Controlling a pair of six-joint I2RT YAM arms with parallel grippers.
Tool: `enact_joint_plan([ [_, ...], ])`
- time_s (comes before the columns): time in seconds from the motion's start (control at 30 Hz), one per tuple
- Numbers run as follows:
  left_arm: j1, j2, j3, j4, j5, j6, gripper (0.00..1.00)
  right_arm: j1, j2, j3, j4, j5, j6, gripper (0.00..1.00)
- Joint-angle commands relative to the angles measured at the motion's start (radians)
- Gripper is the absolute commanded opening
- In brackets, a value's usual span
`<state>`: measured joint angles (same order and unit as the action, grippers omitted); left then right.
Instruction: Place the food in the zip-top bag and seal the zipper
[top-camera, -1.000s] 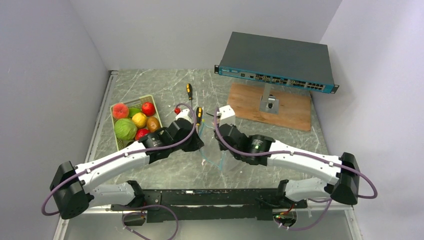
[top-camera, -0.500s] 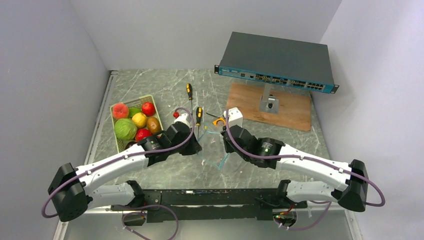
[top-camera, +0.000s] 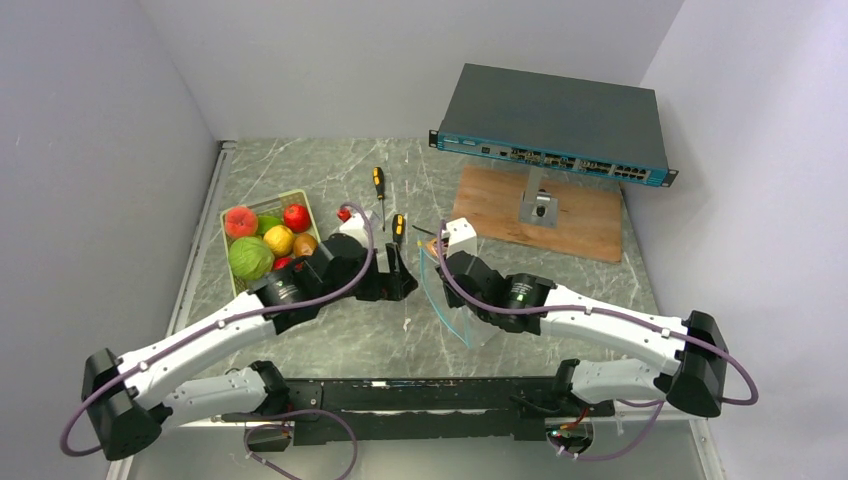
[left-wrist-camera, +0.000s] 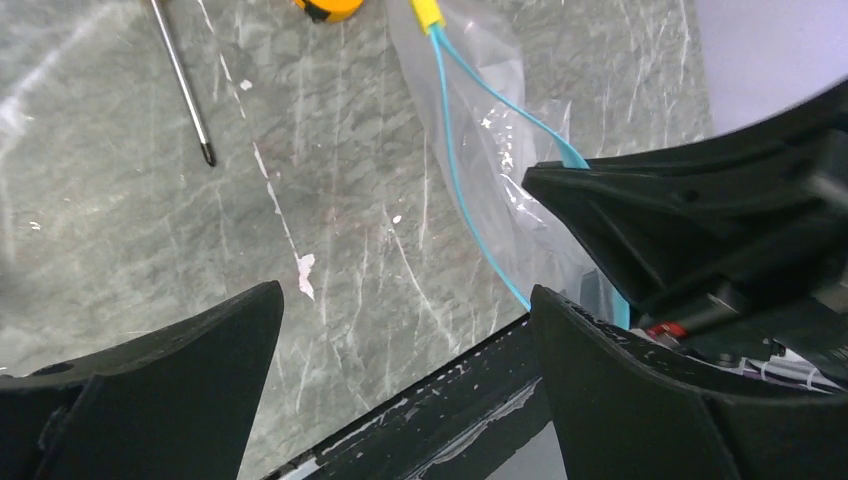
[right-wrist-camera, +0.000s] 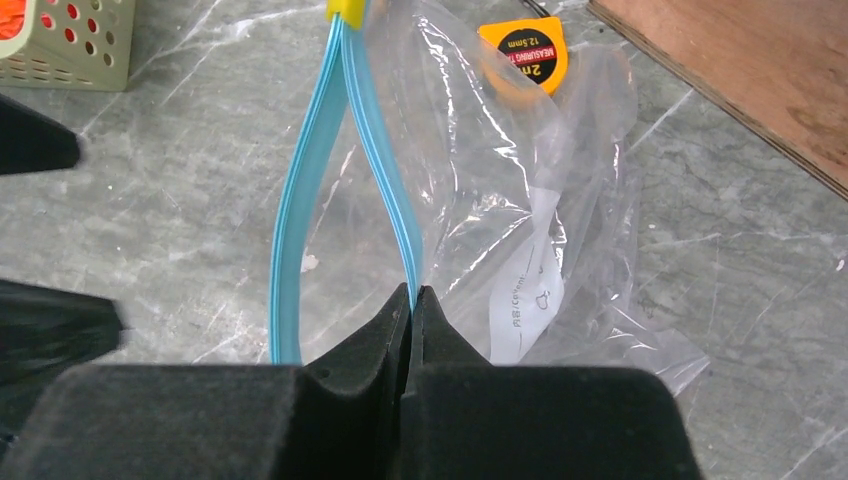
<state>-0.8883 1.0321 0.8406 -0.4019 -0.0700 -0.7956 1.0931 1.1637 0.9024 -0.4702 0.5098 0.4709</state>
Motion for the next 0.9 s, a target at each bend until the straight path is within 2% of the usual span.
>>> enact_joint_plan([
  [0.0, 0.021, -0.088, 0.061, -0.127, -0.065, 0.085, 1.0, -0.005, 0.007, 0.042, 0.005, -0.003, -0.02, 0.0],
  [0.13, 0.14, -0.159, 0.059, -0.314, -0.117, 0.148, 1.0, -0.005, -0.002, 0.037, 0.014, -0.006, -0.037, 0.0],
  [0.27, 0.387, -0.166, 0.079, -0.462, -0.164, 0.266, 1.0, -0.005, -0.003, 0.033, 0.02, -0.011, -0.049, 0.0],
  [0.43, 0.582, -0.122, 0.133, -0.485, -0.249, 0.343, 1.0, -0.006, -0.006, 0.025, 0.028, -0.013, -0.045, 0.0],
  [0.6, 0.686, -0.054, 0.149, -0.467, -0.333, 0.282, 1.0, -0.004, -0.006, 0.026, 0.029, -0.019, -0.046, 0.0],
  [0.87, 0.739, -0.027, 0.091, -0.375, -0.223, 0.137, 0.97, -0.004, -0.02, 0.018, 0.036, -0.026, -0.051, 0.0],
])
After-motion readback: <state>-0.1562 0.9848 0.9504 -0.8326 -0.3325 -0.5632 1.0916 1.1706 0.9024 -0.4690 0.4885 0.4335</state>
